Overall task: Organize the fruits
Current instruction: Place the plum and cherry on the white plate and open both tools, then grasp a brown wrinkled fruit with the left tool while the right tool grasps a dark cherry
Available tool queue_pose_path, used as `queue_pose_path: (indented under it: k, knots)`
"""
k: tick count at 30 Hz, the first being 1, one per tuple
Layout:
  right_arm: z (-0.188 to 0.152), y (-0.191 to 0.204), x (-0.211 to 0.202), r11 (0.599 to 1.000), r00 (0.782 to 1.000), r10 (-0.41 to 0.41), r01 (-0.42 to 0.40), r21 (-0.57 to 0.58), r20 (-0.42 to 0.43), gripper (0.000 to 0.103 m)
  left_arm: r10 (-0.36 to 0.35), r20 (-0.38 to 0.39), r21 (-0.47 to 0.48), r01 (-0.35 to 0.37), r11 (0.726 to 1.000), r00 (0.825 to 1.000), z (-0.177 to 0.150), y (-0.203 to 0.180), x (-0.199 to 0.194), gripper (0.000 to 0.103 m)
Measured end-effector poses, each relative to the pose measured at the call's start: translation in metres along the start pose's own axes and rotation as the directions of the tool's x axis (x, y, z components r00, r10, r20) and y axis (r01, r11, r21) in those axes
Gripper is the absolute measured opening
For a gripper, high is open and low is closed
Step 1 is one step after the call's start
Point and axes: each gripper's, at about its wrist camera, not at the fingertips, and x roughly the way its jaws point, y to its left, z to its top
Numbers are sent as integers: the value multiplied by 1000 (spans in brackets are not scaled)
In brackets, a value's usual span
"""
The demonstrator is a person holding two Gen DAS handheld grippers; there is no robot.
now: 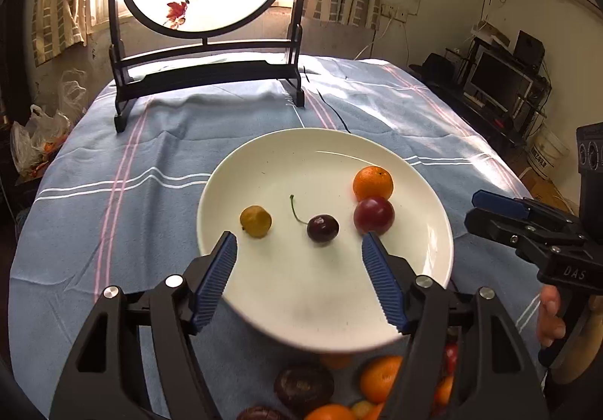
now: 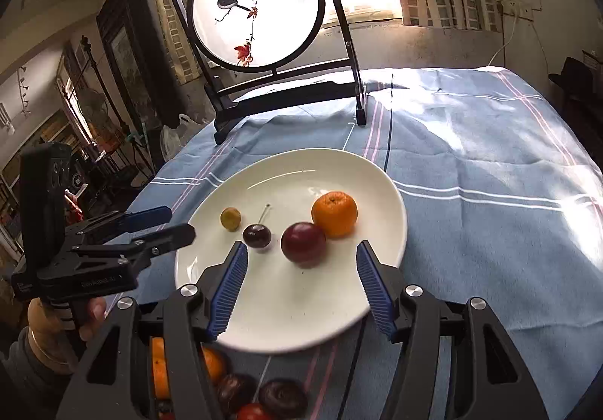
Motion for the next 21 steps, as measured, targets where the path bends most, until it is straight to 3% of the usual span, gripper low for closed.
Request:
queue_pose_path:
  k: [6, 11, 14, 16, 21]
  knots:
    - [-63, -1, -30, 1000, 1000, 2, -2, 24, -9, 63, 80, 12, 140, -81, 987, 997, -71, -12, -52, 72]
    - [-99, 5, -41, 1000, 999, 6, -6, 24, -31, 63, 148, -33, 137, -142, 980, 988, -119, 6, -60, 71]
    - [-102, 8, -45, 1000, 1000, 2, -2, 6, -23, 63, 171, -53, 110, -164, 980, 984, -128, 19, -54, 71]
    - [-102, 5, -43, 1000, 1000, -1, 1, 21, -26, 63, 176, -61, 109, -169, 980, 982, -128, 21, -48, 65]
    - [-101, -3, -43, 998, 1000, 13, -12, 59, -18, 63, 170, -85, 121, -159, 980, 982, -116, 15, -30, 65]
